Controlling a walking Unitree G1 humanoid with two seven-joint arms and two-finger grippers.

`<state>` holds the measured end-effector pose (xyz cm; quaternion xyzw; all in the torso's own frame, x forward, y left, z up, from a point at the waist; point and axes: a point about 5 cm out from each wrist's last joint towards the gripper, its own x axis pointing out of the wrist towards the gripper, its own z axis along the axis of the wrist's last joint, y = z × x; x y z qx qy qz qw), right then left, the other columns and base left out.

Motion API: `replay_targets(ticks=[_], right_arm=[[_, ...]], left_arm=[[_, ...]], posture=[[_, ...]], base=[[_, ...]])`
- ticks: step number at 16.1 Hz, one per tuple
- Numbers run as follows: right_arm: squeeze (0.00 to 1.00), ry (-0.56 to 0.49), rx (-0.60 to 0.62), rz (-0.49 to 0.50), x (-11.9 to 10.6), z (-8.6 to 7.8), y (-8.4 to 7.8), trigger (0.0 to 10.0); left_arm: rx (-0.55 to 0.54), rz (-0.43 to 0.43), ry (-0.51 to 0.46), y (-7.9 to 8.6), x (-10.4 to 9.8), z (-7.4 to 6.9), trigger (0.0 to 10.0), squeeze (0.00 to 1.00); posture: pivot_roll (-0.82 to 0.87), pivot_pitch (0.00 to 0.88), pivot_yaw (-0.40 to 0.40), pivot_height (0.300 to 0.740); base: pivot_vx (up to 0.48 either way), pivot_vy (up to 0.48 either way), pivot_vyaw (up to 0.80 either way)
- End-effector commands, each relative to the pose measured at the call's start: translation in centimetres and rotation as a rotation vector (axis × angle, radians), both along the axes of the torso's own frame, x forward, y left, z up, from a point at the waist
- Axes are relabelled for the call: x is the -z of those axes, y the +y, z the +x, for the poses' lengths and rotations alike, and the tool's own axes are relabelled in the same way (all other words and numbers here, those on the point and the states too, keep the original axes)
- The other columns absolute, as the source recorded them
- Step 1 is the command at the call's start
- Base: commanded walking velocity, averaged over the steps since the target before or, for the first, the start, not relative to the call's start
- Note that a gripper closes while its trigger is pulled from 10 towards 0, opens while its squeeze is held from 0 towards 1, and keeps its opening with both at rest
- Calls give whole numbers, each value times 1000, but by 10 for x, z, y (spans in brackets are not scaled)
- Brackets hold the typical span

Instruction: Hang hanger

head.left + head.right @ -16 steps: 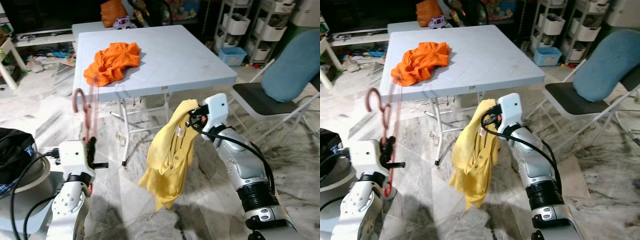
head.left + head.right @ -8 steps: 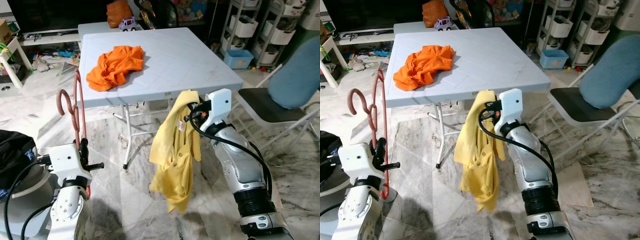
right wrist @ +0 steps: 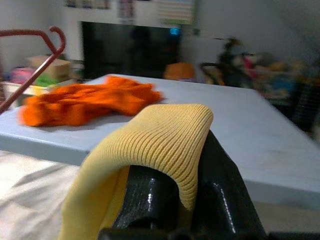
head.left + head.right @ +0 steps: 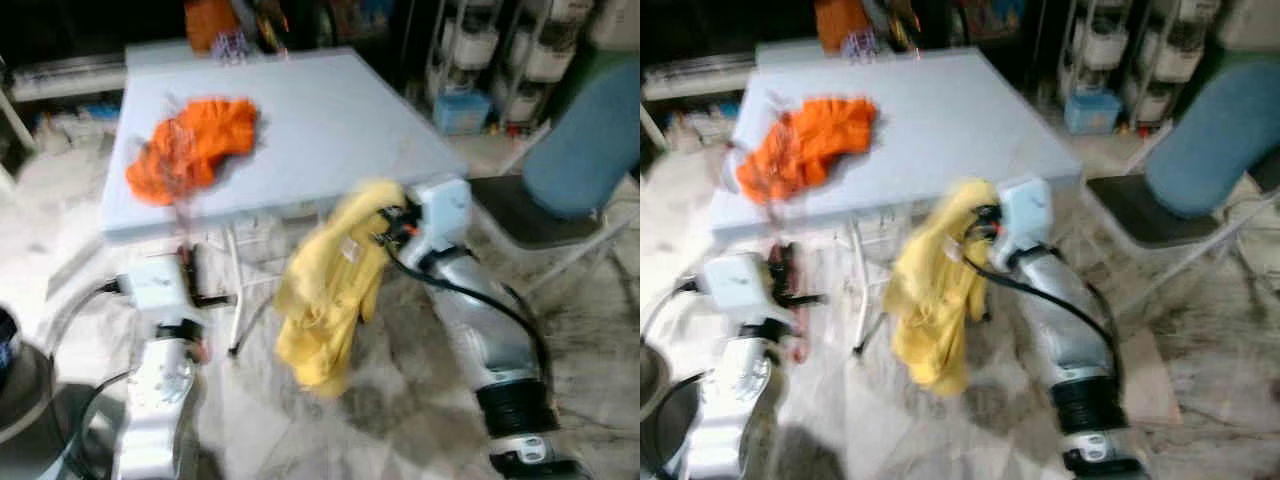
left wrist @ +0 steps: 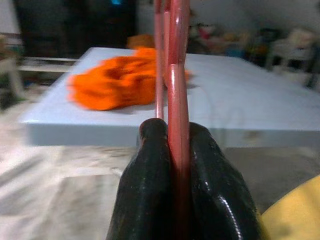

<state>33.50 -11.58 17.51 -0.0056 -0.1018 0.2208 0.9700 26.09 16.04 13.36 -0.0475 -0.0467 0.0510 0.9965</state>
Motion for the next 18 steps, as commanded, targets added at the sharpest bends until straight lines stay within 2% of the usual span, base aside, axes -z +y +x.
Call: replay_targets(ticks=[1,3,5,8,11,13,15,18], right_arm=[[0,-65,-34,12,-15,-1,12,10000],[0,-64,-41,10,-14,-2,14,10000],[0,-48,-42,34,-12,-5,16,10000],[0,-16,-62,42,-4,-3,23,10000],[0,-14,-102,57,-11,3,32,10000],[0,-9,-86,65,-9,6,31,10000],[0,15,-64,106,-5,9,32,10000],[0,2,-72,114,-8,11,39,10000]], left_arm=[[-42,7,5,10,1,-3,10000,0],[-43,4,13,9,1,-4,10000,0],[-43,14,27,9,2,-12,10000,0],[-83,19,61,18,11,-24,10000,0],[-92,22,64,21,7,-17,10000,0],[-78,43,22,22,-4,-11,10000,0],[-92,72,-3,28,-11,-14,10000,0],[-104,85,-1,32,-12,-14,10000,0]], posture=[[13,0,8,740],[19,0,11,740],[45,0,3,740],[92,0,-30,740],[94,0,-32,740],[130,0,-31,740],[144,0,-32,740],[149,0,-47,740]], base=[[401,0,0],[401,122,0],[390,277,0],[395,271,0],[0,0,0],[0,0,0],[0,0,0],[272,0,0]])
